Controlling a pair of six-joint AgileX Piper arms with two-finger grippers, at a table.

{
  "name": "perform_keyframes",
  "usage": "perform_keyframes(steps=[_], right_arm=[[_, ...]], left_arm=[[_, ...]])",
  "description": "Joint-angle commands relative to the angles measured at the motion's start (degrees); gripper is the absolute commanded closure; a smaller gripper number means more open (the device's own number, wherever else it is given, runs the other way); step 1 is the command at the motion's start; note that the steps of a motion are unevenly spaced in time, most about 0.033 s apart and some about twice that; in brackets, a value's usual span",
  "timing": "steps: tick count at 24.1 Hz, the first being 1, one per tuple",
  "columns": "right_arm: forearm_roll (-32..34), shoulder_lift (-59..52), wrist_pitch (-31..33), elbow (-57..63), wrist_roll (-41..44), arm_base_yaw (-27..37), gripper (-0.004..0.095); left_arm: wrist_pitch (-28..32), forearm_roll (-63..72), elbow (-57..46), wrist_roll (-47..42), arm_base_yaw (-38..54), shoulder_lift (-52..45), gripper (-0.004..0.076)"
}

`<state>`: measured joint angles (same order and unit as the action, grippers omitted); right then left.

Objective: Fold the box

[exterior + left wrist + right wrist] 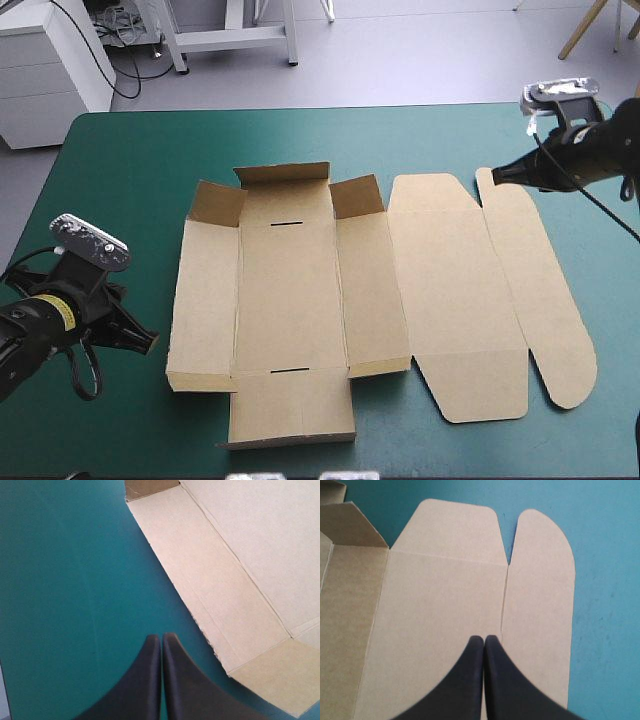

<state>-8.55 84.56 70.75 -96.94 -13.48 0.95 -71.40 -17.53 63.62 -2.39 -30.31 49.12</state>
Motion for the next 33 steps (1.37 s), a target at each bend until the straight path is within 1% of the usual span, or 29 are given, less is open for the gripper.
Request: perform_keyframes(steps=[1,3,5,7,8,9,11,15,17,18,19,23,26,27,28,30,33], right_arm=[[-2.6,-5.7,-1.8,3.9,-2.2,1.8,0.0927],[-3.0,-10.6,-2.6,10.7,-3.2,1.8,0.0927],[-4.0,-13.9,-4.4,15.4,-4.8,1.8,0.0927],[-4.1,-16.7,-4.4,18.8,-4.9,1.8,0.0927],[-4.0,-17.5,-4.4,20.0,-4.9,1.8,0.0927],[-3.9,-18.9,-4.5,21.4,-5.6,1.8,0.0927],[-3.3,-20.9,-5.1,23.1,-7.1,1.8,0.0927],[-2.0,-22.6,-5.8,23.3,-7.0,1.8,0.0927],[-2.1,-23.2,-5.9,23.3,-7.0,1.8,0.0927],[-2.2,-23.6,-5.9,23.3,-7.0,1.8,0.0927],[-2.3,-23.5,-5.9,23.3,-7.0,1.8,0.0927],[-2.3,-23.6,-5.9,23.3,-6.9,1.8,0.0927],[-2.3,-23.6,-6.0,23.3,-6.9,1.8,0.0927],[-2.3,-23.6,-6.0,23.3,-6.9,1.8,0.0927],[-2.0,-23.6,-6.0,23.3,-6.9,1.8,0.0927],[-1.5,-23.6,-6.0,23.3,-6.9,1.8,0.0927],[-1.1,-23.6,-6.0,23.3,-6.9,1.8,0.0927]], left_arm=[[3.4,-1.5,1.6,-0.6,-0.3,-0.2,0.0734],[4.4,-1.5,1.6,-0.6,-0.3,0.2,0.0734],[4.7,-1.9,1.6,-0.6,-0.3,1.3,0.0734],[5.5,-4.0,1.6,-1.6,-0.3,3.0,0.0732],[5.5,-5.3,1.6,-3.3,-0.3,3.6,0.0730],[6.0,-7.0,1.6,-5.2,-0.3,4.5,0.0700],[8.6,-6.8,1.6,-6.0,0.0,4.9,0.0702],[10.9,-1.4,1.6,-4.2,5.1,5.6,0.0702],[11.2,6.8,1.7,2.4,10.5,6.6,0.0702],[10.5,16.4,1.7,10.6,15.3,7.7,0.0702],[9.4,22.1,1.7,15.3,18.5,8.6,0.0702],[4.1,39.2,1.7,28.1,32.6,13.0,0.0702],[1.8,50.5,1.7,33.9,41.5,15.9,0.0702],[0.7,55.5,1.7,36.7,44.6,16.6,0.0702],[-2.3,65.9,1.7,42.7,49.9,17.7,0.0703],[-2.8,73.7,1.7,45.5,54.7,18.4,0.0703],[-2.8,78.6,1.7,46.6,60.7,18.9,0.0703]])
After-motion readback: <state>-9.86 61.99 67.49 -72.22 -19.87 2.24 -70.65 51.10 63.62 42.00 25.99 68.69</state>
